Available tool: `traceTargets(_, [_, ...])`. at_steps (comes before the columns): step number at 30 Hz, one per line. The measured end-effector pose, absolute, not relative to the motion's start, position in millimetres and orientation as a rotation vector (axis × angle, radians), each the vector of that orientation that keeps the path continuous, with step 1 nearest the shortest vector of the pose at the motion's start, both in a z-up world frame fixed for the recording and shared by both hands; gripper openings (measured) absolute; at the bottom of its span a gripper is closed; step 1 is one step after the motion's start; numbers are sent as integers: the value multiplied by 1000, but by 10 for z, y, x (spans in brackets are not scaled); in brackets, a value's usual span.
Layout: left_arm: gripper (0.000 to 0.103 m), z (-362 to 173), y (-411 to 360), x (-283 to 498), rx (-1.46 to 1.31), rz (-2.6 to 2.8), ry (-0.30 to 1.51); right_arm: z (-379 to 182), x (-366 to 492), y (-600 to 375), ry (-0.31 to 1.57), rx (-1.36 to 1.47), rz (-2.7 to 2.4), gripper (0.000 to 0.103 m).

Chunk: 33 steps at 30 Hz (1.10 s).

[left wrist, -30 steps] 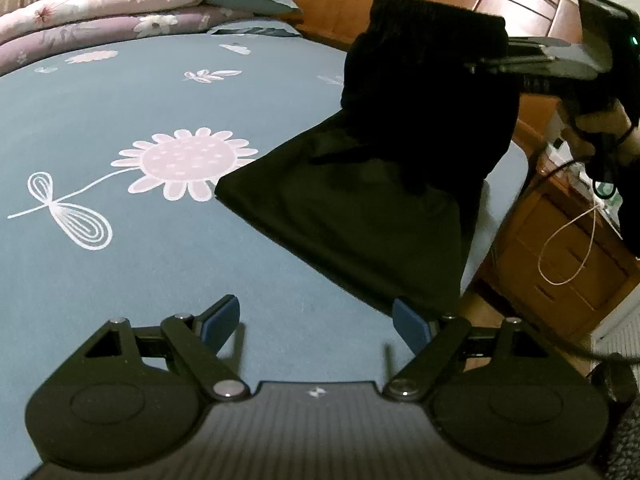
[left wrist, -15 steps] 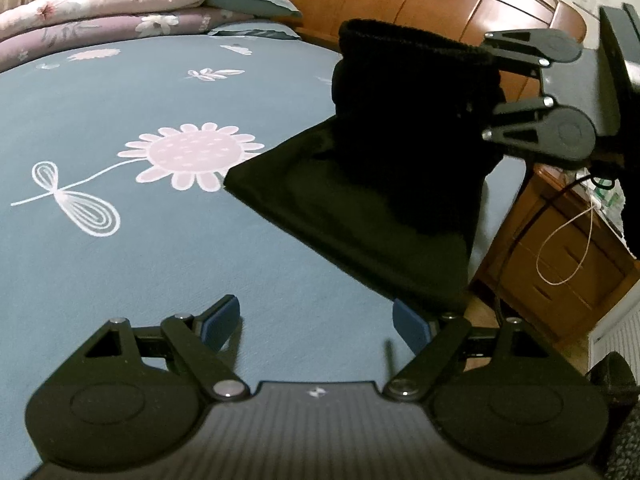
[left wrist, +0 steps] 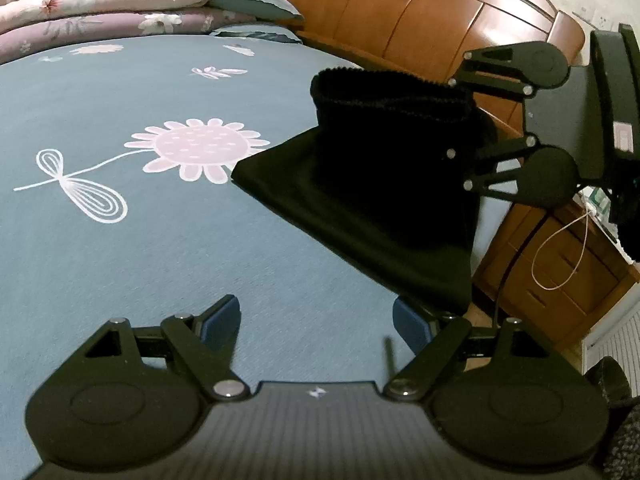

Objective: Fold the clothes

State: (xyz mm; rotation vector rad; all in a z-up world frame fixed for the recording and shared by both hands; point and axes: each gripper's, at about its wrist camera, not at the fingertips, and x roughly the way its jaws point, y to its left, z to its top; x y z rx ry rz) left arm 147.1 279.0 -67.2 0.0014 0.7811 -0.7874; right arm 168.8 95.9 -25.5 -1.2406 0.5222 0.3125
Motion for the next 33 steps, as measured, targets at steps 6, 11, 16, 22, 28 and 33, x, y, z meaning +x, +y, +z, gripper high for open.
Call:
traceTargets(6, [84, -677, 2830, 1450, -4, -787, 773, -282, 1646, 1005, 545, -1265, 315, 41])
traceTargets(11, [84, -695, 2883, 1422, -16, -790, 762, -256, 1606, 1038, 567, -1255, 333, 41])
traceTargets(16, [84, -715, 2938, 1406, -27, -795, 751, -237, 1640, 1061, 588, -1204, 351, 39])
traceTargets(22, [84, -730, 2997, 1413, -42, -795, 743, -245, 1656, 1136, 623, -1171, 370, 45])
traceTargets(28, [84, -728, 3035, 1440, -42, -794, 735, -17, 1602, 1181, 618, -1046, 453, 75])
traceTargets(33, [84, -740, 3064, 1452, -54, -799, 730, 71, 1566, 1193, 636, -962, 508, 81])
